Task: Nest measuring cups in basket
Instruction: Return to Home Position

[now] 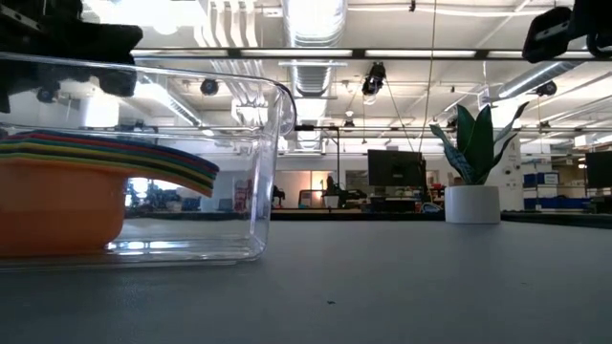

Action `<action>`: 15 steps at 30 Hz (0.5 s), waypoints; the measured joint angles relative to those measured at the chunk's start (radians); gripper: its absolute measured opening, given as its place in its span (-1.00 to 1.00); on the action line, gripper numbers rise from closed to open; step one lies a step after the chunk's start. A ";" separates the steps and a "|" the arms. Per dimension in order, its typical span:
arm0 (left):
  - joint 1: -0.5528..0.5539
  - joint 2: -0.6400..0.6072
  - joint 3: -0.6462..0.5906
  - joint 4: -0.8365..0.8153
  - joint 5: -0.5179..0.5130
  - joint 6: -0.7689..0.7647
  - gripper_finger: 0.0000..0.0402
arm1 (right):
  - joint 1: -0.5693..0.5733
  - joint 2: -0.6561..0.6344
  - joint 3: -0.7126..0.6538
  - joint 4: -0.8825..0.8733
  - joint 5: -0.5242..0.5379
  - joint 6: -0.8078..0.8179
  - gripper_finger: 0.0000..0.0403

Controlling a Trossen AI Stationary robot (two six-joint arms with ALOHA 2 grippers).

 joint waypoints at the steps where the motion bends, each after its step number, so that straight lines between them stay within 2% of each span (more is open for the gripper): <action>1: 0.000 0.000 0.000 -0.016 0.000 0.000 -1.00 | 0.000 0.000 0.000 -0.009 0.000 -0.005 -0.96; 4: 0.000 0.002 0.000 -0.055 0.000 -0.023 -1.00 | 0.000 0.001 0.000 -0.077 0.028 0.000 -0.96; 10: 0.001 0.004 0.000 -0.066 -0.037 -0.079 -1.00 | 0.000 0.002 -0.001 -0.189 0.168 0.027 -0.96; 15: 0.001 0.004 -0.001 -0.065 -0.073 -0.051 -1.00 | 0.000 0.014 -0.001 -0.219 0.167 0.027 -0.96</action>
